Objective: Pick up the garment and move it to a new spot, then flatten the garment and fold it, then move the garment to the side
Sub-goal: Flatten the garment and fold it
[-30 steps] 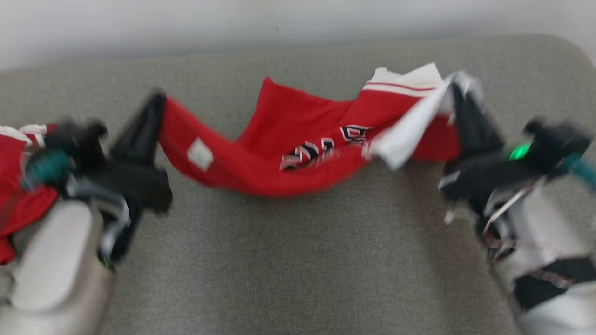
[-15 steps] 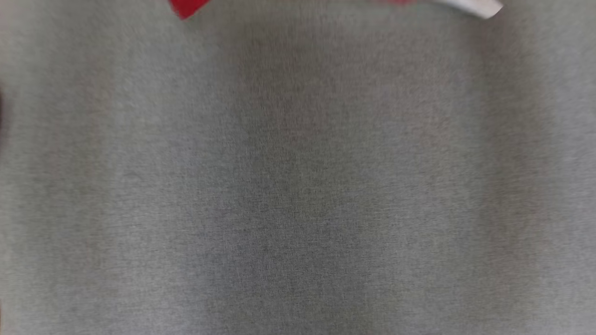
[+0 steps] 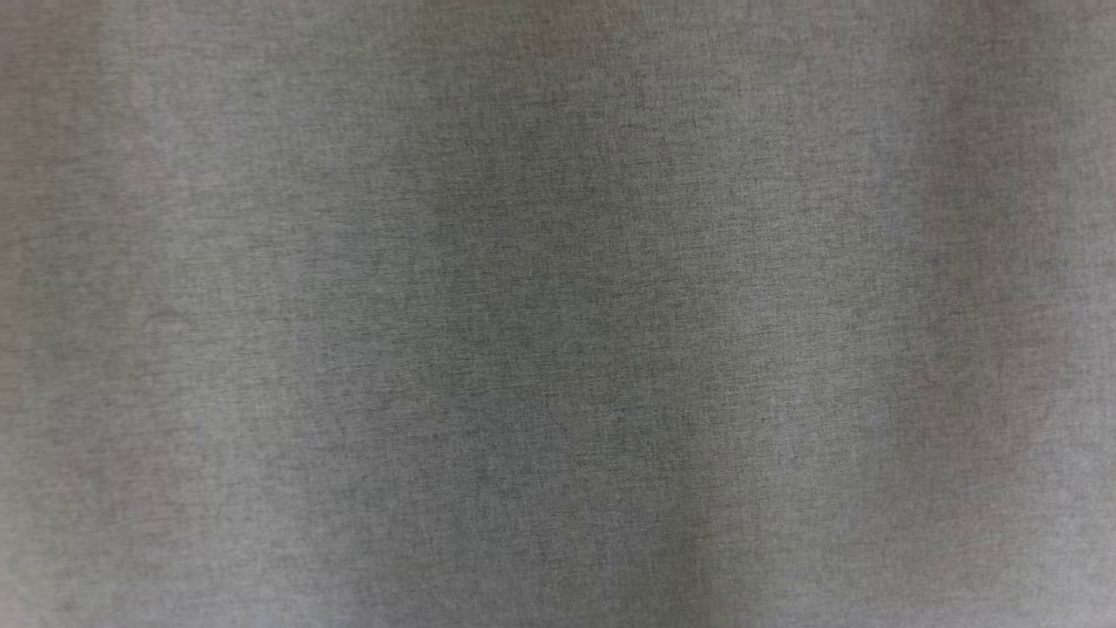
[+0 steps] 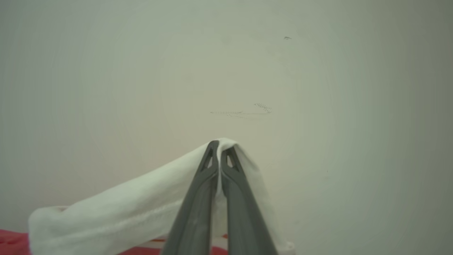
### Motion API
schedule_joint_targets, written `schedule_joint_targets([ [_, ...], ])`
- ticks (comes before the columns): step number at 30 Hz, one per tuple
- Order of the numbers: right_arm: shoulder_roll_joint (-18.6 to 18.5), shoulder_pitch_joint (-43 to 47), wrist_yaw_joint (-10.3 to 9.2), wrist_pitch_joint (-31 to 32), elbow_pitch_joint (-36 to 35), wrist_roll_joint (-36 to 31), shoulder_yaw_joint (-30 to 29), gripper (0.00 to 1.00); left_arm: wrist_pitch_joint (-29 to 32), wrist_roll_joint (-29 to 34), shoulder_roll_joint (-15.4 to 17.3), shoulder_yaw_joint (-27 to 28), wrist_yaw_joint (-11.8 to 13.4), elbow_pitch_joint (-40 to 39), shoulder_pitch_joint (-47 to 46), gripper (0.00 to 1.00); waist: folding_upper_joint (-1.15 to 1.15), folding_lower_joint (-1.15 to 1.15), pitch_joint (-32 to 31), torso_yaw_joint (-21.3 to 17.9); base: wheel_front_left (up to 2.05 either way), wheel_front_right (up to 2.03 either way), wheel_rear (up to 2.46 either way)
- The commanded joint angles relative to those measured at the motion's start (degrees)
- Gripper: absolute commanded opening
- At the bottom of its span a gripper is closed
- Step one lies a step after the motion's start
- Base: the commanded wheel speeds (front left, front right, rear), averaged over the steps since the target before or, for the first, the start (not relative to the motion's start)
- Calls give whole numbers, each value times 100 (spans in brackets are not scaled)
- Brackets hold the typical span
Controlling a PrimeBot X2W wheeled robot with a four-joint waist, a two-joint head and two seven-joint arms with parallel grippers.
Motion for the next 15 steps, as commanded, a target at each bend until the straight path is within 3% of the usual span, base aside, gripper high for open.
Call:
schedule_joint_targets([
  [1, 34, -95, 16, -49, 87, -24, 22, 0, -42, -33, 17, -49, 9, 69, -125, 0, -2, -1, 53, -31, 0, 0, 0],
  [15, 59, -582, 16, -491, 1170, 198, 428, 0, -330, -384, -10, -659, 9, 756, -524, 0, -2, -1, 237, -111, 0, 0, 0],
])
